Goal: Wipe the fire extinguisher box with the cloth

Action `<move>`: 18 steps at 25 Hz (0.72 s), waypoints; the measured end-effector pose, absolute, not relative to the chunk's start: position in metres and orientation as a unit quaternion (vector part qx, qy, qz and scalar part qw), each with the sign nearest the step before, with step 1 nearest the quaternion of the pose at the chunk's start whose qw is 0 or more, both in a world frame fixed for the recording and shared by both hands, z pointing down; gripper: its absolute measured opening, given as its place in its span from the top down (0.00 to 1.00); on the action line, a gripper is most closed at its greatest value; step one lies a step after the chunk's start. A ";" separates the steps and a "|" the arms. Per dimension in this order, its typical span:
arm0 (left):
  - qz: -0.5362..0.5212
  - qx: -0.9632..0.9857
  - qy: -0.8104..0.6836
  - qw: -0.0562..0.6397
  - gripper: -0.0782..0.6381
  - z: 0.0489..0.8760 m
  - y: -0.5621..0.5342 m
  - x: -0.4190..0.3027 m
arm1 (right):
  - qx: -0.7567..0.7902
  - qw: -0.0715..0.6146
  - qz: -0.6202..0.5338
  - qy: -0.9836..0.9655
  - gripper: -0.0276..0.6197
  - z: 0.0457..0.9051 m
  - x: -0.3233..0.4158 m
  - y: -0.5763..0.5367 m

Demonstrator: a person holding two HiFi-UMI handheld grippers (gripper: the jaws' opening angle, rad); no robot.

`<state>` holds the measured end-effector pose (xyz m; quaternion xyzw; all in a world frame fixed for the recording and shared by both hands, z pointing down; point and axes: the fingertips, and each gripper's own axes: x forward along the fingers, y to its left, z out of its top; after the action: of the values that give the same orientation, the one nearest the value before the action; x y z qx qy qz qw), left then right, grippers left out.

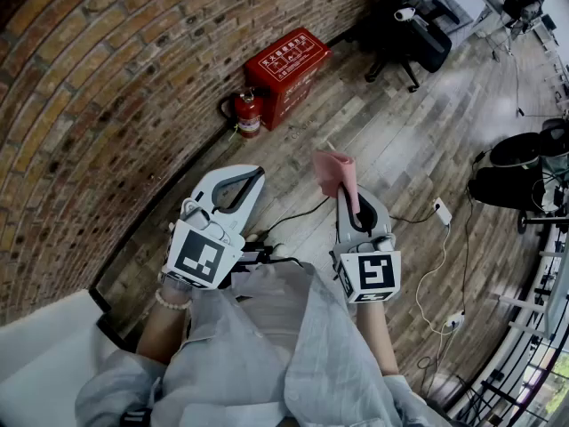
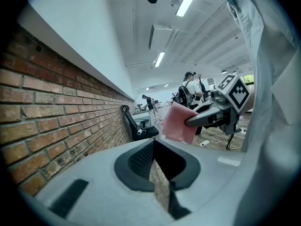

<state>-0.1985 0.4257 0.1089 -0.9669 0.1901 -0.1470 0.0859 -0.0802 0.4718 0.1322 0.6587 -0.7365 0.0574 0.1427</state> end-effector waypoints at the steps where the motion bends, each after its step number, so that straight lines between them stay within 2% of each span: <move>1: -0.150 -0.966 0.190 0.087 0.90 0.110 0.426 -0.198 | 0.658 0.142 0.056 -0.737 0.93 0.133 -0.079 0.472; 18: -0.160 -0.961 0.207 0.094 0.90 0.109 0.439 -0.164 | 0.644 0.149 0.040 -0.749 0.93 0.134 -0.047 0.486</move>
<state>-0.1642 0.4391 0.1087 -0.9606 0.2068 -0.1601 0.0945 -0.0467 0.4862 0.1341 0.6440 -0.7494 0.0402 0.1486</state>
